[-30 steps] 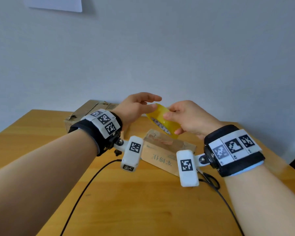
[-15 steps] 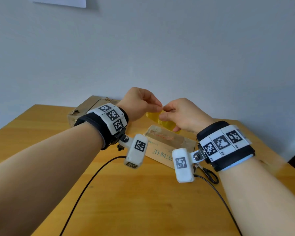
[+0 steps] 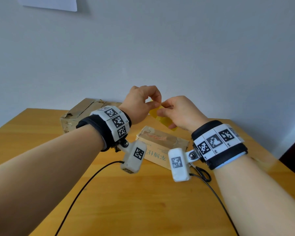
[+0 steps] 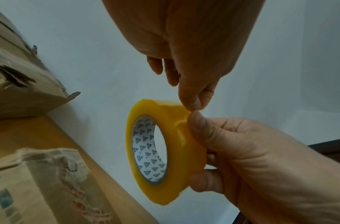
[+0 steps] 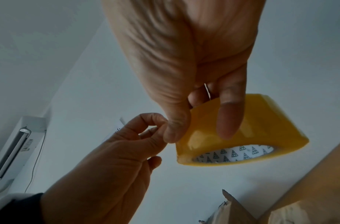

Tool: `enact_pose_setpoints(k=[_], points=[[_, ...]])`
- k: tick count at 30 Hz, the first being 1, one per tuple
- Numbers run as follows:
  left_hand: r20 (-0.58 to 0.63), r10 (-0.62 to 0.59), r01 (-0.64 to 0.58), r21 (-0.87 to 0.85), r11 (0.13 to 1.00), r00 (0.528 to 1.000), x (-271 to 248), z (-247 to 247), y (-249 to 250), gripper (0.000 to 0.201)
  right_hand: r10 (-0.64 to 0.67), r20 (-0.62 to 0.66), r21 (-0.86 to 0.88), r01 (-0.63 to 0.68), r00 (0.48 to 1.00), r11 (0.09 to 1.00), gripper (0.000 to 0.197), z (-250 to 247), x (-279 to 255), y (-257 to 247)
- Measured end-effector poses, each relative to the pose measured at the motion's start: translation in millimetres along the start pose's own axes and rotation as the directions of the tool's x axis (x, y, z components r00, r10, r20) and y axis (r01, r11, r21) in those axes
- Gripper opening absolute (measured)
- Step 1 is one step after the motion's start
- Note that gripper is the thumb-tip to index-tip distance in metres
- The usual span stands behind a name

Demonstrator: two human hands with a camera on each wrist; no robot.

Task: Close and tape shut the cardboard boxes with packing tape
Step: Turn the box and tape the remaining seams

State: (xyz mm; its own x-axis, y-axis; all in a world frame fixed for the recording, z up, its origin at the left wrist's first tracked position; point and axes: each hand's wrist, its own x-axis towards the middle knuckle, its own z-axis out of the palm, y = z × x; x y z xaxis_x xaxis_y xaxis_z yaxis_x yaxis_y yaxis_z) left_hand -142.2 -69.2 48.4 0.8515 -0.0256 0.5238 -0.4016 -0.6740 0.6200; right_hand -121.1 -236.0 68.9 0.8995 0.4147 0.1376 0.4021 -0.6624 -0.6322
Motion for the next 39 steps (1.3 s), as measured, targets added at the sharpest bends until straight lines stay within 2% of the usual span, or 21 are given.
enact_pose_setpoints(k=[3, 5, 7, 9, 12, 15, 19, 20, 22, 24, 26, 27, 29, 31, 34, 38, 39], points=[[-0.015, 0.016, -0.017, -0.056, 0.998, 1.000, 0.2, -1.3, 5.9, 0.014, -0.017, -0.007, 0.053, 0.018, 1.000, 0.998, 0.033, -3.1, -0.4, 0.6], [-0.010, 0.001, -0.002, -0.114, 0.993, 1.000, -0.5, -2.9, 10.4, 0.009, -0.055, 0.050, 0.069, 0.052, 0.997, 0.996, 0.035, -4.8, -2.2, 0.5], [0.007, -0.049, 0.050, -0.154, 0.987, 0.999, -0.5, -4.9, 12.6, 0.009, -0.073, 0.116, 0.049, 0.067, 0.991, 0.997, 0.047, -4.4, -3.2, 0.1], [0.035, -0.102, 0.107, -0.173, 0.979, 0.994, -1.1, -6.4, 14.9, 0.010, -0.068, 0.125, 0.021, 0.066, 0.990, 0.998, 0.053, -3.6, -3.3, -0.2], [0.046, -0.164, 0.168, -0.130, 0.977, 0.985, -1.4, -9.0, 19.0, 0.015, -0.060, 0.061, -0.019, 0.061, 0.996, 0.998, 0.057, -3.6, -0.5, 3.2], [-0.011, -0.204, 0.202, -0.120, 0.972, 0.979, 0.5, -14.6, 22.8, 0.025, -0.037, -0.012, -0.046, 0.036, 0.999, 0.998, 0.063, -4.3, 4.8, 6.7], [-0.071, -0.263, 0.249, -0.164, 0.954, 0.962, -0.6, -16.0, 25.2, 0.026, -0.001, -0.139, -0.091, -0.012, 0.990, 0.996, 0.071, -9.8, 11.2, 8.3], [-0.085, -0.298, 0.281, -0.173, 0.944, 0.951, -0.1, -15.8, 24.5, 0.025, -0.018, -0.140, -0.067, 0.009, 0.990, 0.998, 0.068, -11.6, 10.9, 7.9], [-0.075, -0.422, 0.401, -0.198, 0.894, 0.903, 3.1, -18.5, 23.4, 0.023, -0.074, -0.141, -0.073, 0.064, 0.987, 0.995, 0.051, -12.9, 8.3, 7.1], [0.049, -0.528, 0.521, -0.265, 0.811, 0.848, 5.8, -22.2, 22.7, 0.030, -0.104, -0.171, -0.140, 0.080, 0.980, 0.987, 0.030, -9.3, 7.5, 8.6], [0.173, -0.530, 0.557, -0.307, 0.771, 0.830, 5.3, -25.8, 22.4, 0.033, -0.093, -0.186, -0.176, 0.060, 0.978, 0.983, 0.020, -4.4, 7.6, 11.1], [0.203, -0.516, 0.555, -0.308, 0.773, 0.832, 4.2, -26.3, 23.4, 0.028, -0.091, -0.183, -0.179, 0.058, 0.979, 0.982, 0.019, -2.5, 7.8, 11.5], [0.223, -0.511, 0.557, -0.340, 0.758, 0.830, 1.3, -25.0, 21.8, 0.014, -0.086, -0.165, -0.196, 0.052, 0.983, 0.979, 0.017, -0.6, 8.8, 10.1], [0.225, -0.531, 0.573, -0.422, 0.703, 0.817, -1.2, -23.5, 14.7, 0.009, -0.085, -0.136, -0.236, 0.051, 0.987, 0.970, 0.017, -0.2, 10.1, 7.3], [0.174, -0.565, 0.571, -0.477, 0.668, 0.806, -2.3, -22.3, 1.0, 0.006, -0.107, -0.079, -0.279, 0.081, 0.991, 0.957, 0.028, -0.4, 13.2, 1.6], [0.120, -0.604, 0.576, -0.489, 0.655, 0.788, 6.9, -30.2, -11.8, 0.008, -0.118, 0.116, -0.250, 0.144, 0.986, 0.957, 0.079, -1.8, 13.6, -6.2], [0.100, -0.607, 0.571, -0.485, 0.662, 0.789, 10.2, -34.0, -14.6, 0.010, -0.110, 0.131, -0.272, 0.143, 0.985, 0.952, 0.084, -2.1, 14.8, -6.5]])
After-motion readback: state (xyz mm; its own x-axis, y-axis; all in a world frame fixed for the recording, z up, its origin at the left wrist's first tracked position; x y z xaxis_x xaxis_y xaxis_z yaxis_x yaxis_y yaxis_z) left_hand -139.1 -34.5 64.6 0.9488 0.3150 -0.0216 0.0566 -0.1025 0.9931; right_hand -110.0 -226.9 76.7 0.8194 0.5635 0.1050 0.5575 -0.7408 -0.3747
